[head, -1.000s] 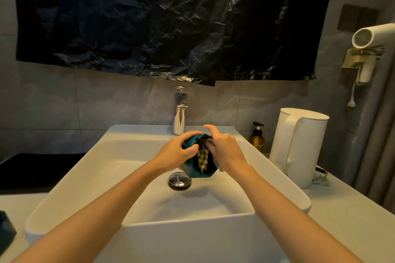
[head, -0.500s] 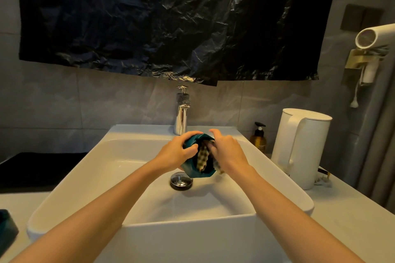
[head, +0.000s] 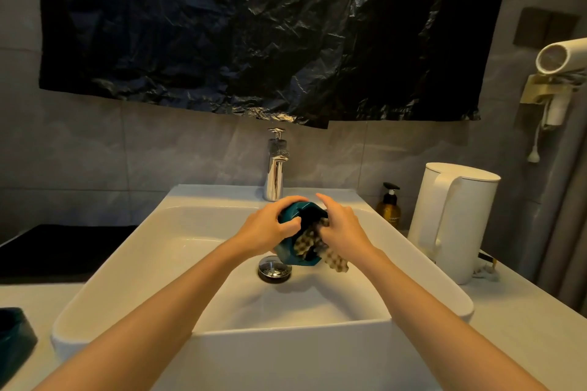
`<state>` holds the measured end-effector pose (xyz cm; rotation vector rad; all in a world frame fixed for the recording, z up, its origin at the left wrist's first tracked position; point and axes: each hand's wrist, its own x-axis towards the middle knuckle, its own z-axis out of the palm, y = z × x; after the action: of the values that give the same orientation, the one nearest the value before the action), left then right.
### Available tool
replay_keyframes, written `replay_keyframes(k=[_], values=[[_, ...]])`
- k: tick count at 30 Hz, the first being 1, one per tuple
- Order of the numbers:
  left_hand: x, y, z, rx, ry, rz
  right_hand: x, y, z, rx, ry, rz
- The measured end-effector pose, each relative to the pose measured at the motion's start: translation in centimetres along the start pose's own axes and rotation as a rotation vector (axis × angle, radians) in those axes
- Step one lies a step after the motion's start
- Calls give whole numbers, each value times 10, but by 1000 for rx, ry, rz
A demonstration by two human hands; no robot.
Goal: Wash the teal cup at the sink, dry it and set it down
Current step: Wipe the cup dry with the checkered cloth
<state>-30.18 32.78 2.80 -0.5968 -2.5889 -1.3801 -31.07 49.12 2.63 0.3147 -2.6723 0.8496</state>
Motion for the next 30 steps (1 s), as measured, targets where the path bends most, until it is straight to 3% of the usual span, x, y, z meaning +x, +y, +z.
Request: replay_keyframes(k=[3, 5, 11, 14, 17, 24, 27, 30], values=[[-1, 1, 0, -33, -34, -11, 0, 1, -1, -209, 17, -95], [0, 3, 0, -14, -1, -16, 1, 1, 0, -203, 27, -108], [-2, 8, 3, -298, 78, 11, 11, 5, 6, 90, 119, 148], [-3, 6, 9, -276, 125, 81, 14, 4, 7, 284, 42, 230], [-3, 7, 5, -263, 124, 39, 12, 2, 6, 399, -4, 226], [-5, 7, 4, -262, 15, -20, 9, 10, 4, 158, 175, 16], [-5, 7, 3, -249, 20, -22, 6, 9, 0, -45, 190, -44], [-4, 6, 3, -208, 59, -5, 6, 6, 1, -83, 132, -48]])
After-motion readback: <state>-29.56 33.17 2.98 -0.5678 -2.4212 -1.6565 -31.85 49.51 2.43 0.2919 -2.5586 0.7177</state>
